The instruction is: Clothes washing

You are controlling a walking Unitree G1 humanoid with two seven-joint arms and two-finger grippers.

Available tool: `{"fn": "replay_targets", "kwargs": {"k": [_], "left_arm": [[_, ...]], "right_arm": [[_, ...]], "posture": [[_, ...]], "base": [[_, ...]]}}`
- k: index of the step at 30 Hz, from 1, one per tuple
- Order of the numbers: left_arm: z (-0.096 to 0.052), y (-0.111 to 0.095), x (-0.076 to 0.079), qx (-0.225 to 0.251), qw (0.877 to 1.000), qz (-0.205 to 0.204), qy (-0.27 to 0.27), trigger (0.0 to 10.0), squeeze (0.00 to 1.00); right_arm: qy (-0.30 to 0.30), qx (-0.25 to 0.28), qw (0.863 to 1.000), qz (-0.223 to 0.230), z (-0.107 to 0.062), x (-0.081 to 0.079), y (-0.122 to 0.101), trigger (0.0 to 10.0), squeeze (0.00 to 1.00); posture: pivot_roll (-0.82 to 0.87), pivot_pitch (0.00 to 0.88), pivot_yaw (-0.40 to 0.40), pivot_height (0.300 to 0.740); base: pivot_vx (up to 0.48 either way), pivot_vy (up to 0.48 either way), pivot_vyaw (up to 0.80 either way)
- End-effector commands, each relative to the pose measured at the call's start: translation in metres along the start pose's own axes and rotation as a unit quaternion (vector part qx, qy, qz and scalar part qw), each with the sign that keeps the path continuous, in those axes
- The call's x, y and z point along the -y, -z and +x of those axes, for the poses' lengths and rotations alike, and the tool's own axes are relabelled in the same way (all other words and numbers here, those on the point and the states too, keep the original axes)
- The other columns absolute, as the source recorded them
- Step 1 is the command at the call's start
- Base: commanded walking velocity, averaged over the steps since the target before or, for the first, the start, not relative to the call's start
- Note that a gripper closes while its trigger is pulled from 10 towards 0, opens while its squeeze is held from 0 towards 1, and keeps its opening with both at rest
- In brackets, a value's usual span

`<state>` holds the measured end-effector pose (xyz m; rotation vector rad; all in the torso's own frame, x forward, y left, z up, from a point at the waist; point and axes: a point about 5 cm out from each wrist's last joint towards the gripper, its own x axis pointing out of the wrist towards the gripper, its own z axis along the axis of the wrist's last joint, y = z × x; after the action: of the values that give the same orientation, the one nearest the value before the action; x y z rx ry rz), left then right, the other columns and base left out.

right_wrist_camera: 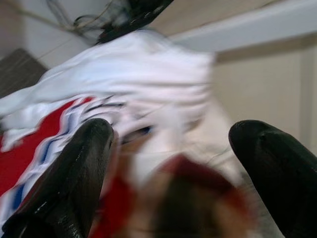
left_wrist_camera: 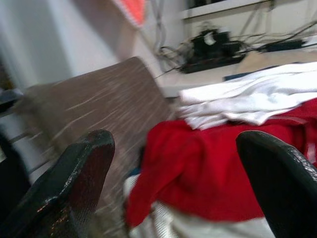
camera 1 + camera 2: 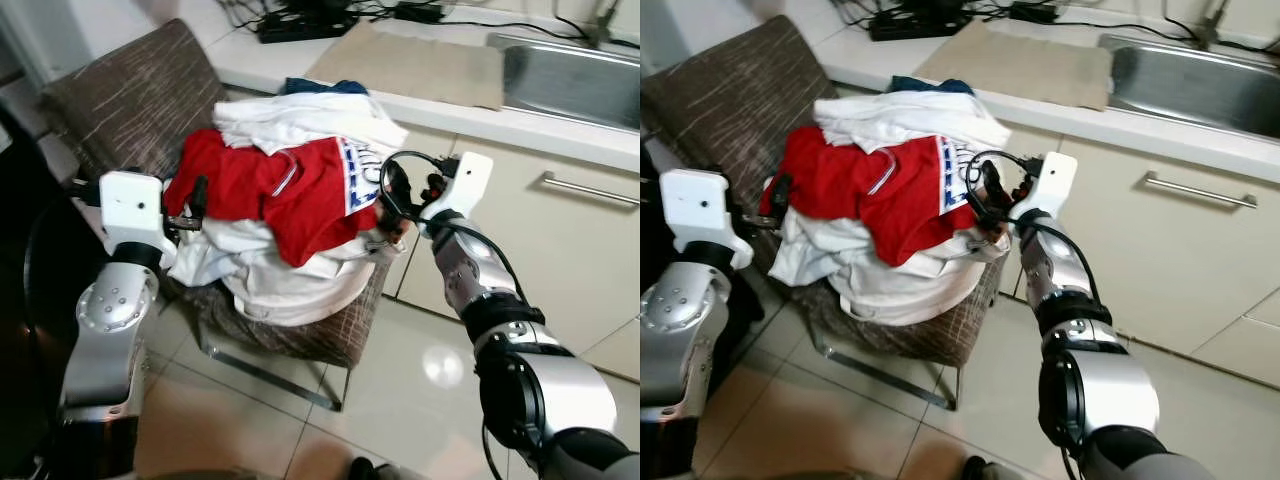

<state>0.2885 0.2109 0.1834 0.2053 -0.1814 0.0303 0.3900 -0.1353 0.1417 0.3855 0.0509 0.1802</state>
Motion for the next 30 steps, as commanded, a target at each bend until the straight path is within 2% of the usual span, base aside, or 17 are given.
{"fn": "replay_targets", "kwargs": {"k": [1, 3, 4, 8, 14, 15, 16, 17, 22, 27, 30], "left_arm": [[-0.003, -0.005, -0.004, 0.002, 1.000, 0.006, -0.010, 10.0, 0.00], [-0.014, -0.008, -0.013, -0.002, 0.999, 0.016, -0.030, 10.0, 0.00], [-0.014, -0.008, -0.013, -0.002, 0.999, 0.016, -0.030, 10.0, 0.00], [-0.026, -0.014, -0.016, -0.009, 0.999, 0.021, -0.043, 10.0, 0.00], [-0.031, -0.015, -0.016, -0.015, 0.998, 0.023, -0.050, 10.0, 0.00], [-0.031, -0.016, -0.016, -0.015, 0.998, 0.024, -0.050, 10.0, 0.00], [-0.031, -0.016, -0.017, -0.016, 0.998, 0.025, -0.051, 10.0, 0.00], [-0.031, -0.016, -0.017, -0.016, 0.998, 0.025, -0.051, 10.0, 0.00], [-0.025, -0.020, -0.014, -0.013, 0.999, 0.023, -0.046, 10.0, 0.00], [-0.019, -0.019, -0.008, -0.010, 0.999, 0.016, -0.037, 10.0, 0.00], [-0.013, -0.016, 0.001, -0.011, 1.000, 0.008, -0.021, 10.0, 0.00]], "right_arm": [[-0.006, -0.003, 1.000, 0.024, 0.004, -0.004, -0.003, 10.0, 0.00], [-0.031, -0.006, 0.999, 0.025, 0.008, -0.018, -0.003, 10.0, 0.00], [-0.031, -0.006, 0.999, 0.025, 0.008, -0.018, -0.003, 10.0, 0.00], [-0.064, -0.016, 0.998, 0.011, 0.014, -0.040, -0.001, 10.0, 0.00], [-0.044, -0.042, 0.997, 0.052, 0.014, -0.041, 0.008, 10.0, 0.00], [-0.037, -0.049, 0.996, 0.061, 0.014, -0.042, 0.011, 8.6, 0.00], [-0.032, -0.054, 0.996, 0.066, 0.014, -0.042, 0.012, 8.6, 0.00], [-0.031, -0.058, 0.995, 0.076, 0.014, -0.043, 0.013, 0.0, 0.00], [-0.019, -0.072, 0.996, 0.057, 0.012, -0.042, 0.019, 0.0, 0.00], [-0.008, -0.066, 0.996, 0.065, 0.012, -0.036, 0.017, 0.0, 0.00], [0.000, -0.057, 0.998, 0.039, 0.011, -0.031, 0.015, 0.0, 0.00]], "posture": [[0.15, 0.111, -0.036, 0.740], [0.21, 0.127, -0.060, 0.740], [0.21, 0.127, -0.060, 0.740], [0.25, 0.131, -0.083, 0.740], [0.26, 0.135, -0.089, 0.740], [0.27, 0.134, -0.091, 0.740], [0.27, 0.134, -0.091, 0.740], [0.27, 0.128, -0.094, 0.740], [0.25, 0.106, -0.094, 0.740], [0.22, 0.098, -0.088, 0.740], [0.18, 0.083, -0.077, 0.740]], "base": [[0.000, 0.000, 0.00], [0.000, 0.000, 0.00], [0.000, 0.000, 0.00], [0.000, 0.000, 0.00], [0.000, 0.000, 0.00], [0.000, 0.000, 0.00], [0.000, 0.000, 0.00], [0.000, 0.000, 0.00], [0.000, 0.000, 0.00], [0.000, 0.000, 0.00], [0.000, 0.000, 0.00]]}}
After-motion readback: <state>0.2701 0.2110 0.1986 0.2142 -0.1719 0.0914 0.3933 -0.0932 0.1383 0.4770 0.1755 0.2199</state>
